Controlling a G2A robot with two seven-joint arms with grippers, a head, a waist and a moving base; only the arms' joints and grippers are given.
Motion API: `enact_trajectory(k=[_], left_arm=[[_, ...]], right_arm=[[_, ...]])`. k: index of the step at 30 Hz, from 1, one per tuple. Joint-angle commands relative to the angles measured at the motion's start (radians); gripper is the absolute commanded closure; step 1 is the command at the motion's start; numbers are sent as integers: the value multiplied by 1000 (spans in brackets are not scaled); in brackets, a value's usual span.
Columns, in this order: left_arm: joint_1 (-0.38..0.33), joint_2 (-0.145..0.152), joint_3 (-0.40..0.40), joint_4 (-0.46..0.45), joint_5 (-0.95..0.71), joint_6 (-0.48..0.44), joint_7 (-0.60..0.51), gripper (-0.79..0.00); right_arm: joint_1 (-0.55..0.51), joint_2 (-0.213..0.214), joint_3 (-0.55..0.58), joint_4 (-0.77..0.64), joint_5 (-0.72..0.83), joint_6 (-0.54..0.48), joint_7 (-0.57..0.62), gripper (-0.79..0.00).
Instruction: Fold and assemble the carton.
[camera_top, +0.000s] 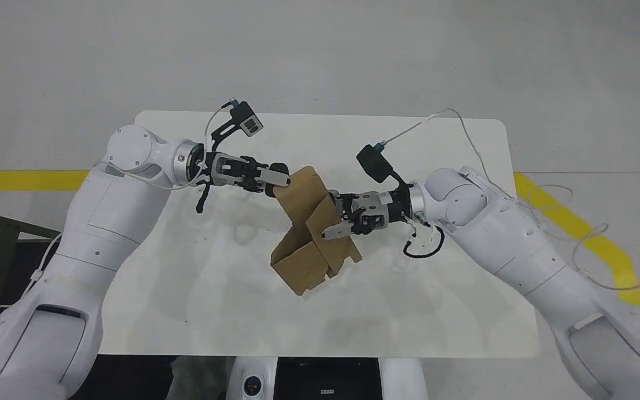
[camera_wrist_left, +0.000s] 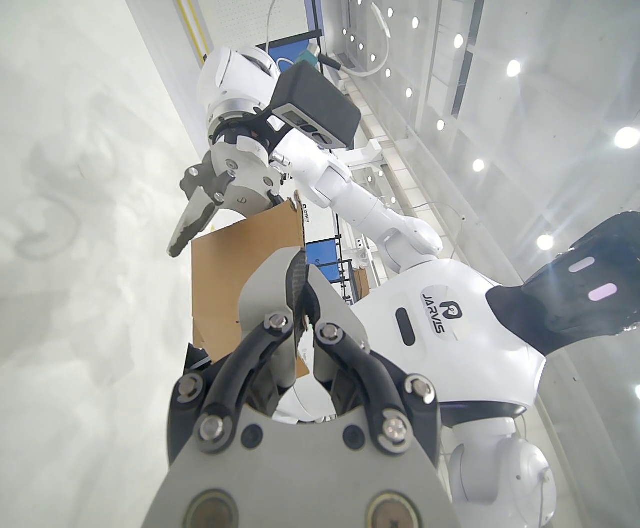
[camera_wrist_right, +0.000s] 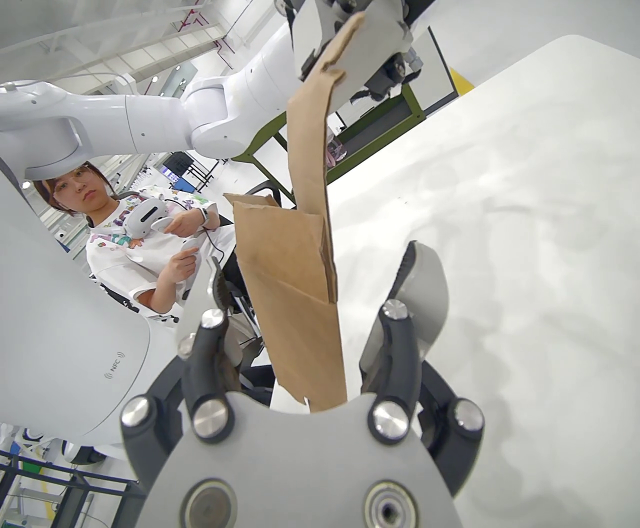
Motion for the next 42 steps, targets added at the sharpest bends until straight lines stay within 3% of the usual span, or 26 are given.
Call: enact_trajectory(k=[1, 5, 12, 17, 19, 24, 25, 26, 27, 28, 33, 42], left_arm=[[-2, 3, 5, 0, -7, 0, 0, 0], [-7, 8, 10, -2, -7, 0, 0, 0], [-2, 14, 11, -20, -10, 0, 0, 0], [3, 19, 3, -34, -11, 0, 0, 0], [5, 21, -1, -39, -9, 0, 0, 0], [8, 24, -12, -50, 3, 0, 0, 0], [9, 25, -15, -52, 6, 0, 0, -89], [10, 25, -20, -54, 9, -1, 1, -376], [11, 25, -24, -55, 13, -4, 4, -754], [12, 25, -28, -56, 18, -7, 7, -785], [6, 26, -46, -44, 85, -61, 61, -785], [31, 42, -88, -36, 291, -276, 276, -785]], right_arm=[[2, -1, -10, -4, 9, 0, 0, -468], [10, -3, -27, -5, 12, 0, 0, -366], [18, -7, -50, -8, 24, 0, 0, -280], [23, -10, -63, -5, 32, 0, 0, -126], [25, -12, -68, -3, 34, 0, 0, -9], [28, -15, -72, 2, 42, 0, 0, 0], [28, -15, -73, 2, 44, 0, 0, 0], [28, -16, -73, 2, 46, 0, 0, 0], [28, -16, -73, 3, 46, 0, 0, 0], [28, -16, -72, 3, 48, 0, 0, 0], [23, -17, -64, 7, 57, 0, 0, 0], [-12, -31, 38, 111, 105, 0, -4, 0]])
